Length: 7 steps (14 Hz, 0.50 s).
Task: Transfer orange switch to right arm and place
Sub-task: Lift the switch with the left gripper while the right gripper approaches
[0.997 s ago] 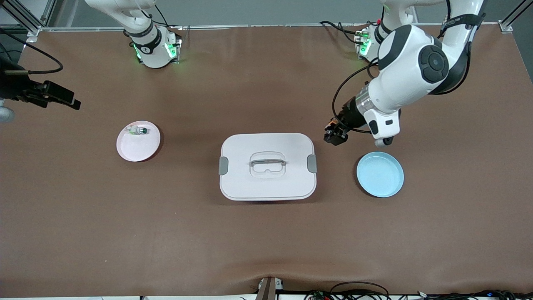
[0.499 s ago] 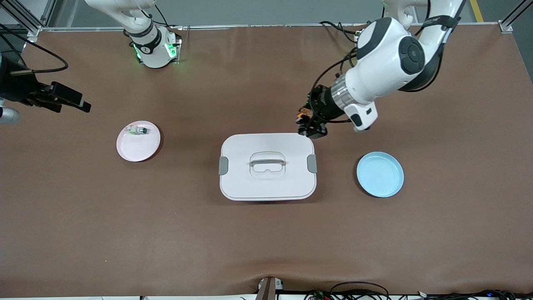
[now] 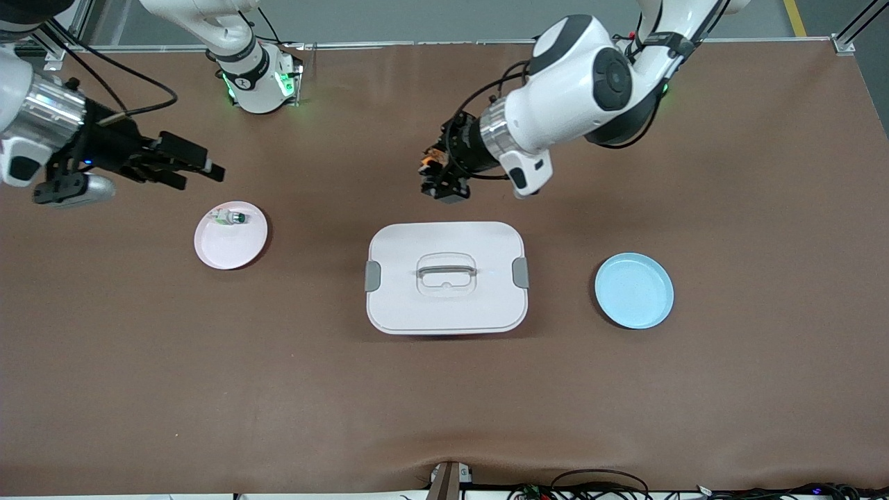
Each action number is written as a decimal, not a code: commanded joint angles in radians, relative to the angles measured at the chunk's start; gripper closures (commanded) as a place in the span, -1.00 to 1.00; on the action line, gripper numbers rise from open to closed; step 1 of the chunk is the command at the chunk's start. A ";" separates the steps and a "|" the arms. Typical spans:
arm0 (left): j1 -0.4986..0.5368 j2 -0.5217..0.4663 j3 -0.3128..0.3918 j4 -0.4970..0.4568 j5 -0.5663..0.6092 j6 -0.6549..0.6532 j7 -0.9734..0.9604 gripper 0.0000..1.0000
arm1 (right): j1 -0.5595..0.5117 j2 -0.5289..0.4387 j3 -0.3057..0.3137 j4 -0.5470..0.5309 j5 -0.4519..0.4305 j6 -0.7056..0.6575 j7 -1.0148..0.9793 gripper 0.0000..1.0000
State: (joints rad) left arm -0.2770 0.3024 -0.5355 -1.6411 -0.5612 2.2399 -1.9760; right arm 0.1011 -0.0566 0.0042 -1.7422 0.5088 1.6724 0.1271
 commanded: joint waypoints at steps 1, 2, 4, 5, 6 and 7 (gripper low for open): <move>-0.072 0.047 -0.001 0.044 -0.013 0.078 -0.044 0.94 | 0.048 -0.035 -0.006 -0.049 0.065 0.038 -0.003 -1.00; -0.100 0.060 0.000 0.044 -0.010 0.113 -0.056 0.93 | 0.066 -0.037 -0.006 -0.054 0.075 0.062 0.008 -1.00; -0.152 0.087 0.005 0.061 -0.005 0.167 -0.075 0.93 | 0.087 -0.060 -0.006 -0.098 0.083 0.108 0.011 -1.00; -0.168 0.104 0.005 0.079 -0.003 0.182 -0.081 0.92 | 0.104 -0.081 -0.006 -0.138 0.091 0.145 0.014 -1.00; -0.183 0.116 0.005 0.096 -0.002 0.184 -0.081 0.92 | 0.114 -0.101 -0.006 -0.179 0.103 0.177 0.014 -1.00; -0.197 0.130 0.006 0.108 -0.002 0.185 -0.083 0.92 | 0.126 -0.123 -0.006 -0.219 0.114 0.205 0.014 -1.00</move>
State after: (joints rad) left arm -0.4489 0.3911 -0.5348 -1.5936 -0.5612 2.4208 -2.0450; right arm 0.2021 -0.0971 0.0062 -1.8465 0.5885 1.8170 0.1326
